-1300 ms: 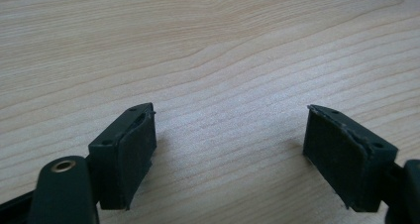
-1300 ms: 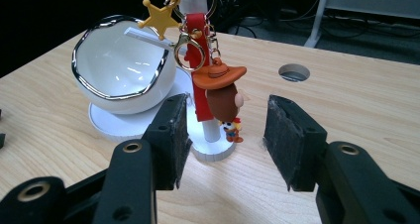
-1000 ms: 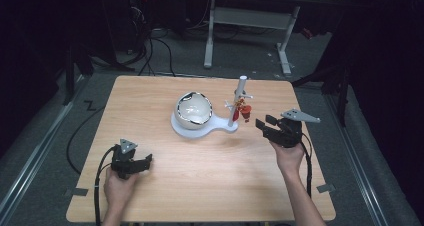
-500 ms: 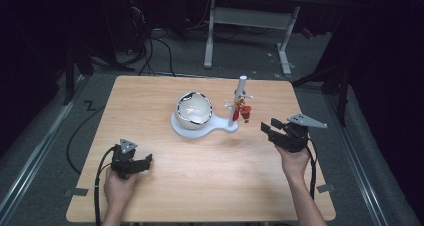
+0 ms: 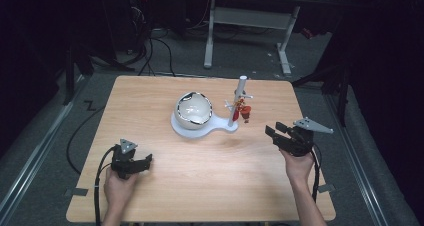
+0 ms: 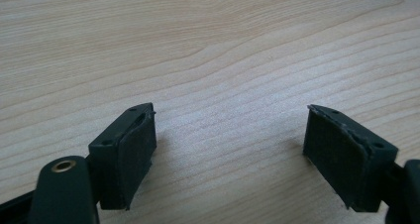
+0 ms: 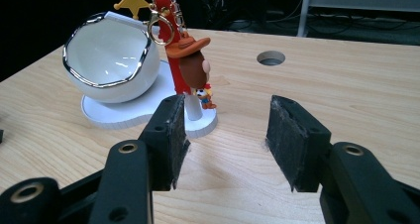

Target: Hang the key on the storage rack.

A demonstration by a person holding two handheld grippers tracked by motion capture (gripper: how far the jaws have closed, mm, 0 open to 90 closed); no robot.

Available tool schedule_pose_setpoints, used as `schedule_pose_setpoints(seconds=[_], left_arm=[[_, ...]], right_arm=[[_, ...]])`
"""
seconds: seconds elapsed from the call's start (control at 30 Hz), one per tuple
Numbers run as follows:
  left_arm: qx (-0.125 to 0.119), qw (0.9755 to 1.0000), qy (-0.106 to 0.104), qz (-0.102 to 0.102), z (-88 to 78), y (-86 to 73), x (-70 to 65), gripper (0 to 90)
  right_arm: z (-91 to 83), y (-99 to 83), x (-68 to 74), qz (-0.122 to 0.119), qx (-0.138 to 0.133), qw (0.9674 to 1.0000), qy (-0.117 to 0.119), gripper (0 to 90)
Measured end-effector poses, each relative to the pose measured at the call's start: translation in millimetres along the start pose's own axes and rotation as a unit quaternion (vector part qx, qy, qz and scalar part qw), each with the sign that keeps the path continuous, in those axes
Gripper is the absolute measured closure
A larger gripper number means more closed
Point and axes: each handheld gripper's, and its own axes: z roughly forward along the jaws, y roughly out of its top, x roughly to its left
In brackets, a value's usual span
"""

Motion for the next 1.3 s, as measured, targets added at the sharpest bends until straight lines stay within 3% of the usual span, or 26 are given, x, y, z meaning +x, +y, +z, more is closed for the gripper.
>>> schedule_pose_setpoints(seconds=[0.47, 1.3], left_arm=[[0.000, 1.0000, 0.000, 0.000, 0.0, 0.0, -0.1, 20.9], [0.000, 1.0000, 0.000, 0.000, 0.0, 0.0, -0.1, 20.9]], right_arm=[[-6.9, -11.2, -6.1, 0.014, -0.004, 0.9999, -0.004, 48.9], [-6.9, -47.6, -15.9, 0.037, 0.014, 0.9991, -0.013, 47.8]])
